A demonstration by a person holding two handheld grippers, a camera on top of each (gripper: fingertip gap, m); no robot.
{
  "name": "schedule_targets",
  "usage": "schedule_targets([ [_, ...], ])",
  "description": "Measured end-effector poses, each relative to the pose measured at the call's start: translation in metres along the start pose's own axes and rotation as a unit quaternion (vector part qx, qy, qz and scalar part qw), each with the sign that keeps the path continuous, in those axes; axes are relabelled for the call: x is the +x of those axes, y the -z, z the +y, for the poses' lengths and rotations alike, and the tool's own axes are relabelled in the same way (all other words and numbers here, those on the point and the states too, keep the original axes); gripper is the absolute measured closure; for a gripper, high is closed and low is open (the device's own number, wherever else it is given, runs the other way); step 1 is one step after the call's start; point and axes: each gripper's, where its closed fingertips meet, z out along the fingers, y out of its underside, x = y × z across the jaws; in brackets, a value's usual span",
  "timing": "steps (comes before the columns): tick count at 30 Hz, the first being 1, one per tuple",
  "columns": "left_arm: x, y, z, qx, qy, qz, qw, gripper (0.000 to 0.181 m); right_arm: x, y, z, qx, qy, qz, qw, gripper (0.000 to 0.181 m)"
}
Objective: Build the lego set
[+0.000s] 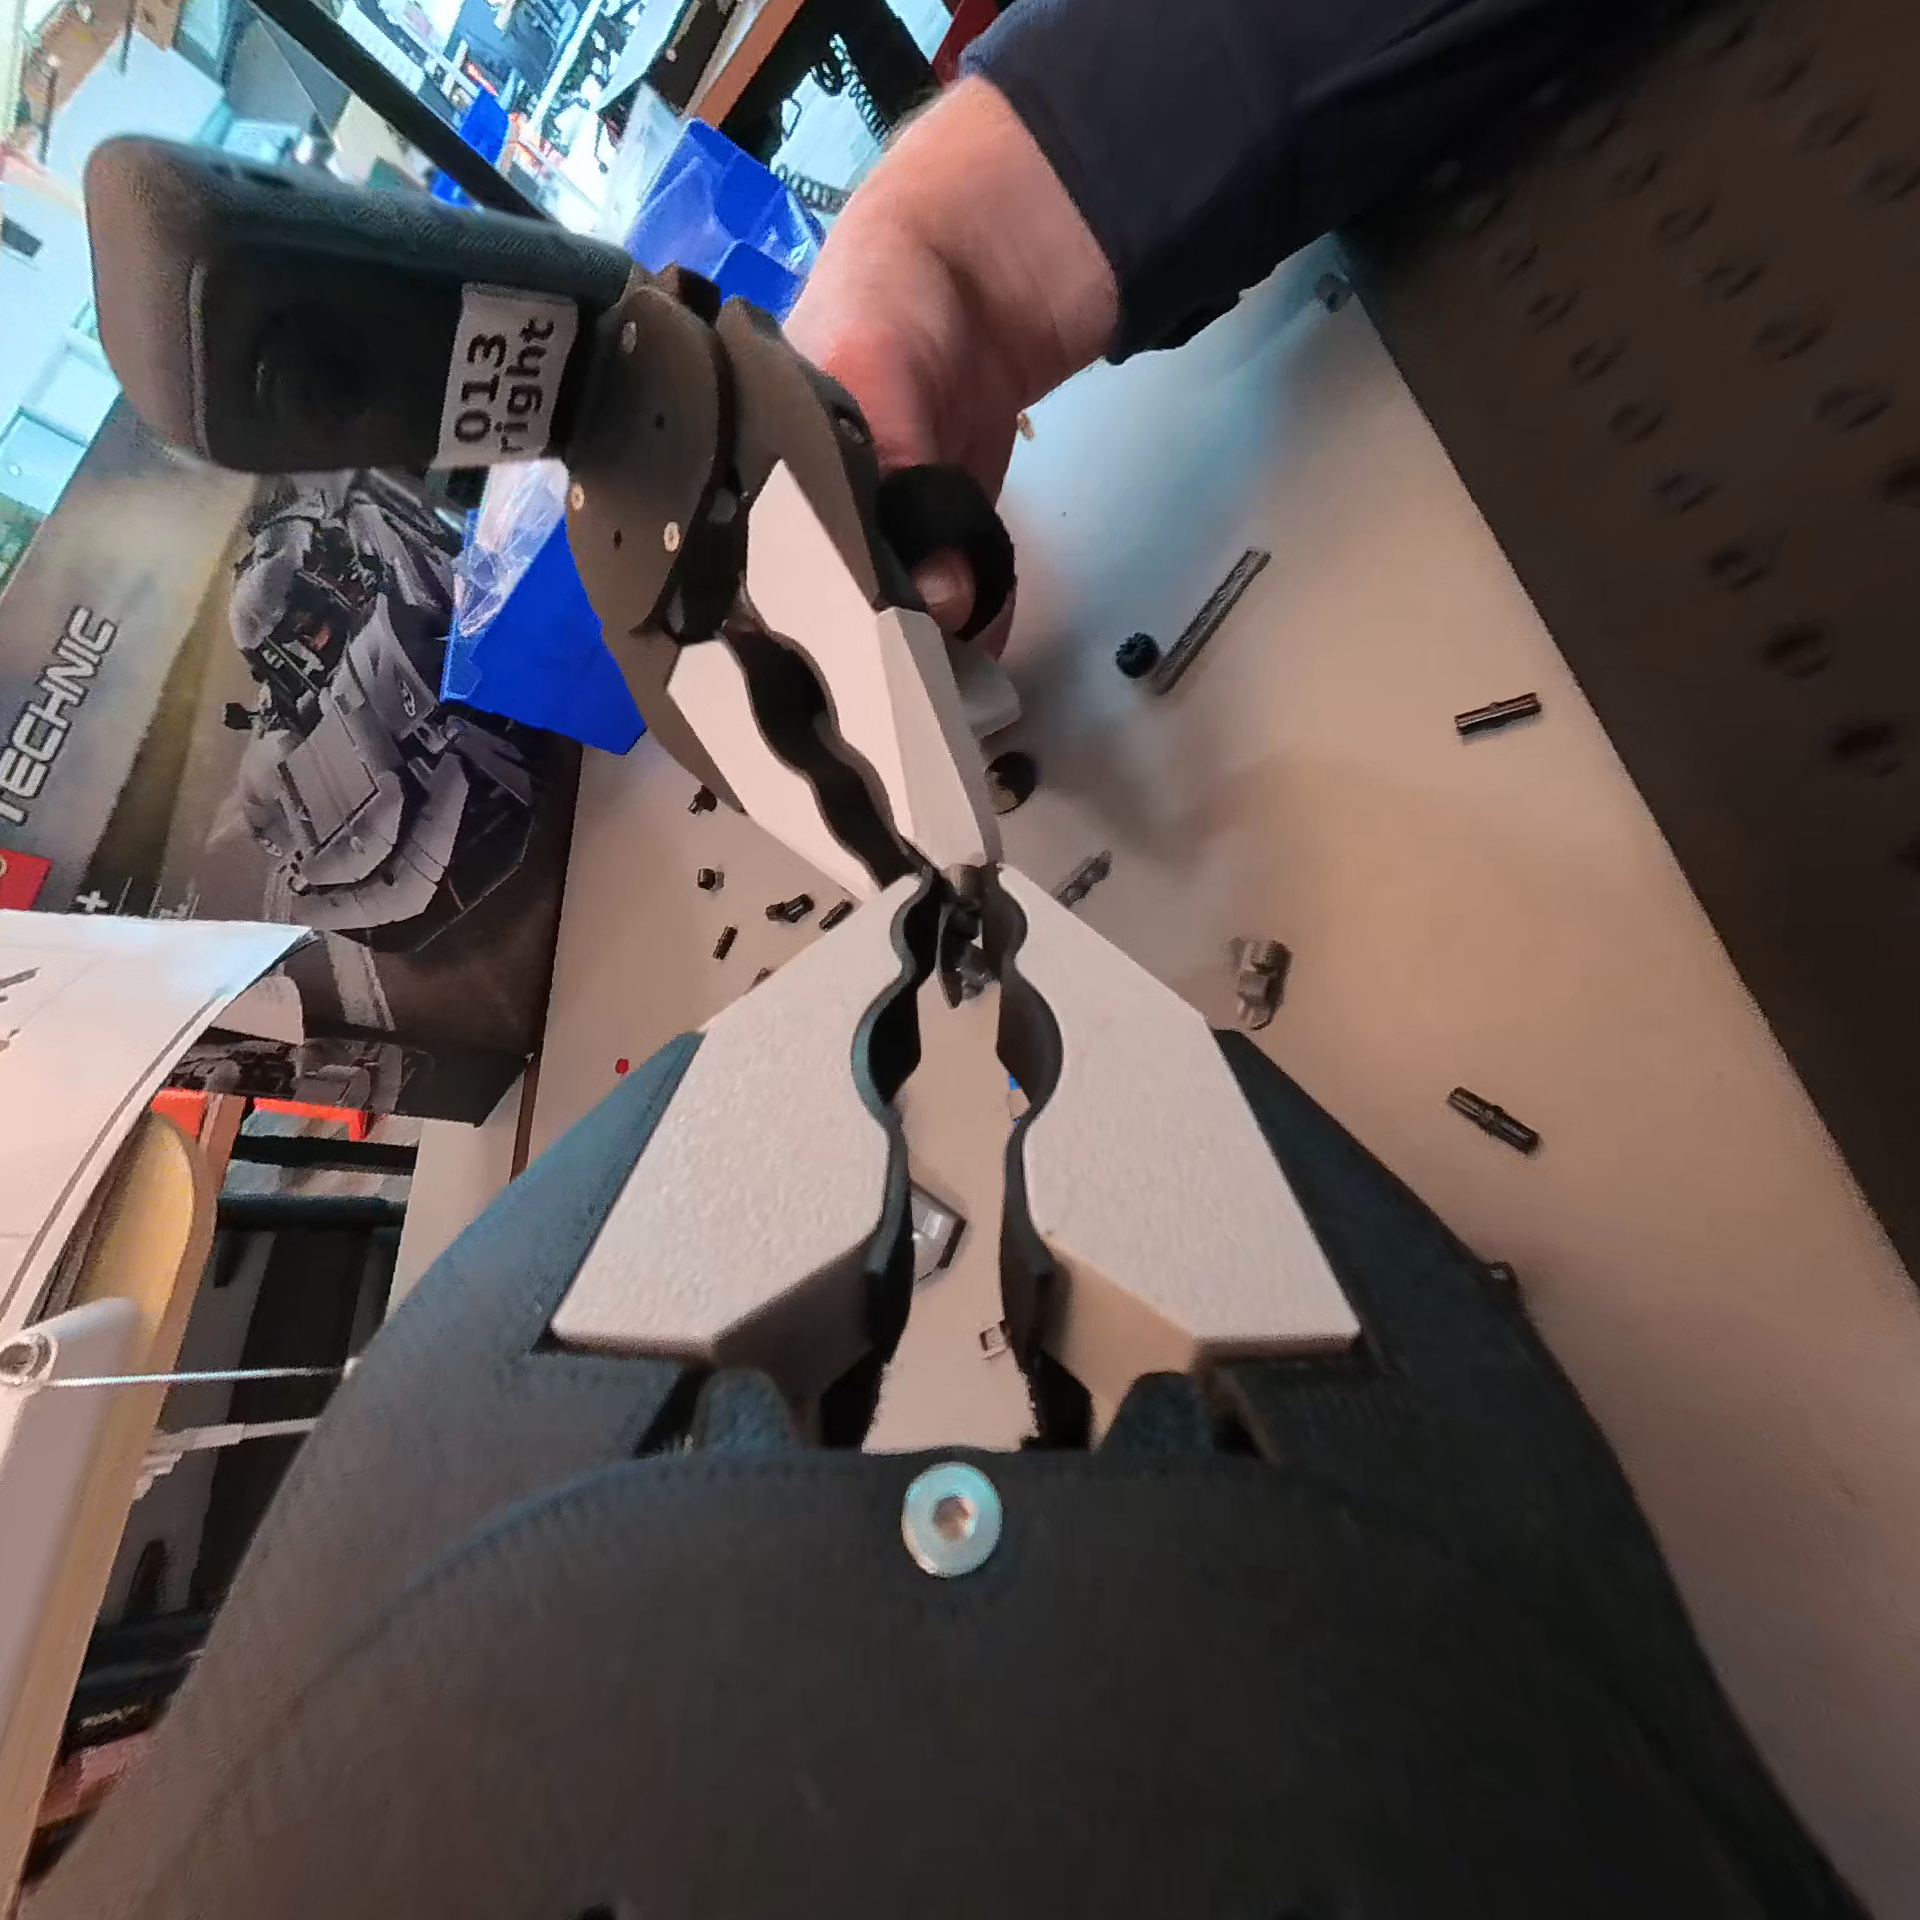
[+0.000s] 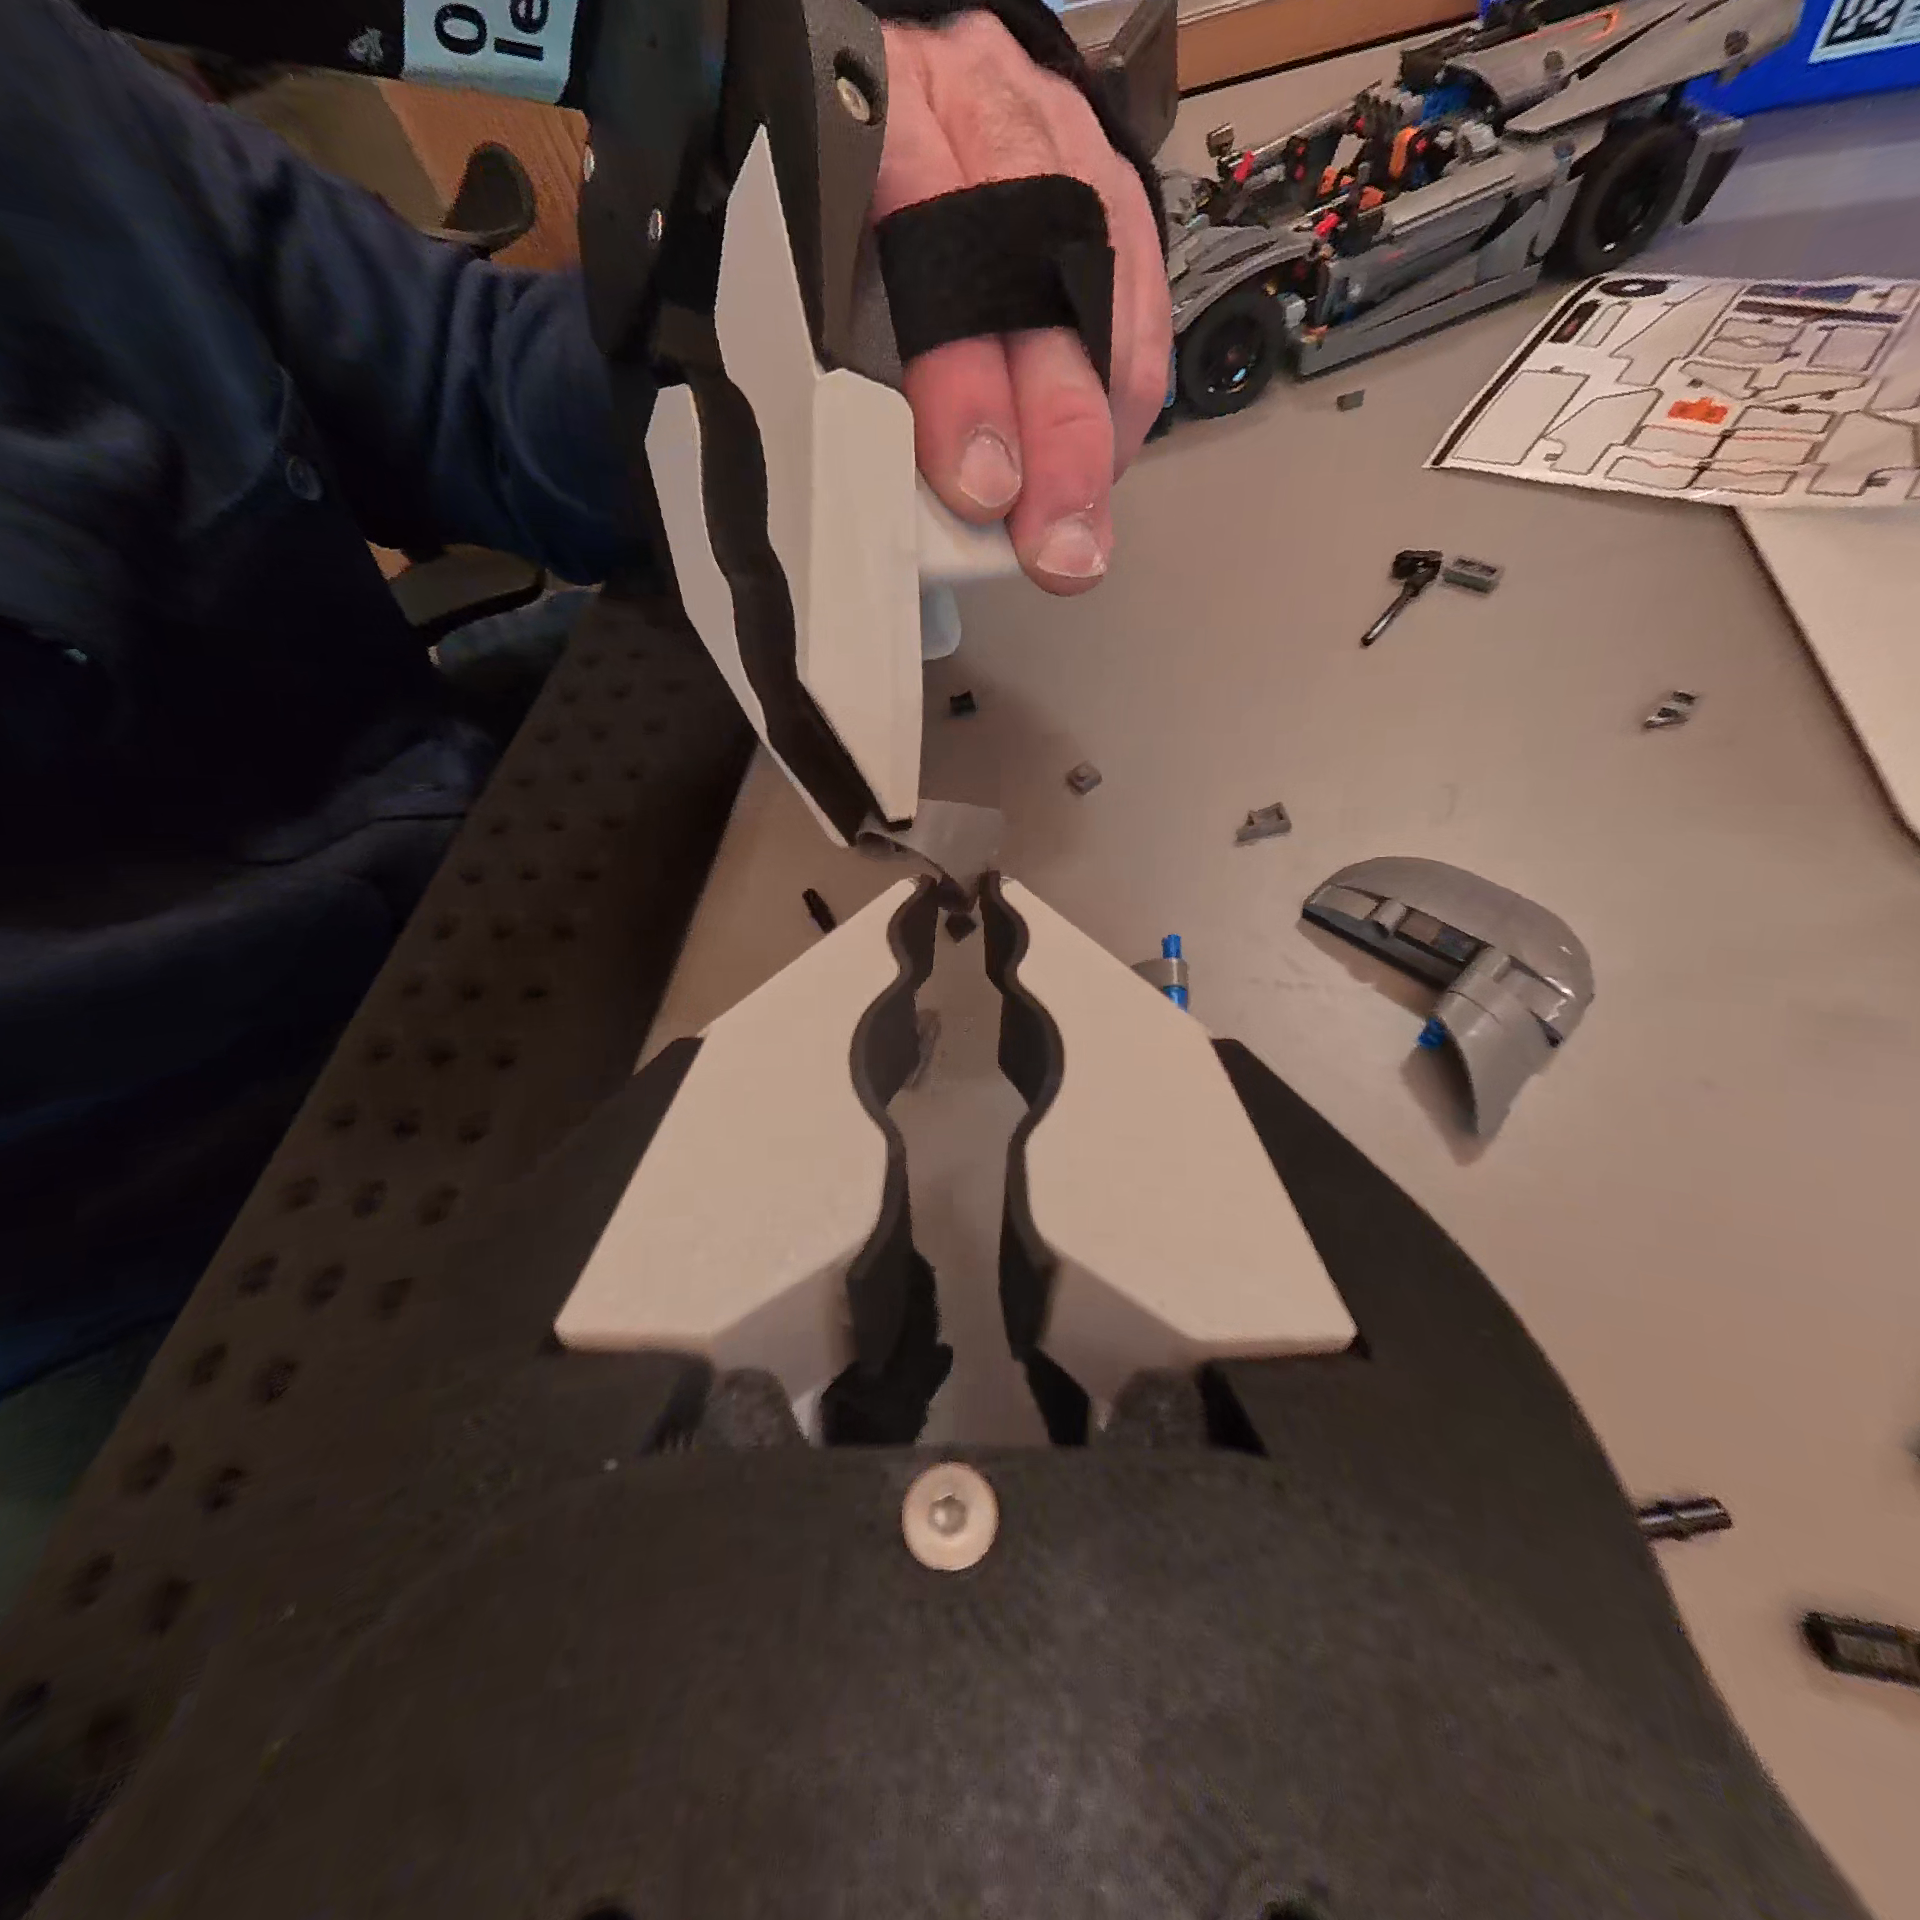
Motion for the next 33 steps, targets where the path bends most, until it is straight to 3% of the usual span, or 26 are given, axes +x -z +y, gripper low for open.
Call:
schedule_targets([
  [7,-0.017,-0.003,0.016,-0.009,0.061,-0.029,0.998,0.174,0.026,0.007,-0.004,-0.013,0.054,0.107,0.993,0.176],
  [12,-0.033,-0.001,0.027,-0.022,0.114,-0.061,0.991,0.16,0.043,0.015,-0.012,-0.011,0.085,0.181,0.98,0.176],
  [21,-0.046,-0.008,0.039,-0.021,0.247,-0.072,0.966,0.168,0.069,0.021,-0.018,-0.053,0.157,0.31,0.936,0.177],
  [33,-0.05,-0.012,0.047,-0.021,0.3,-0.08,0.95,0.169,0.077,0.02,-0.024,-0.079,0.203,0.372,0.902,0.176],
])
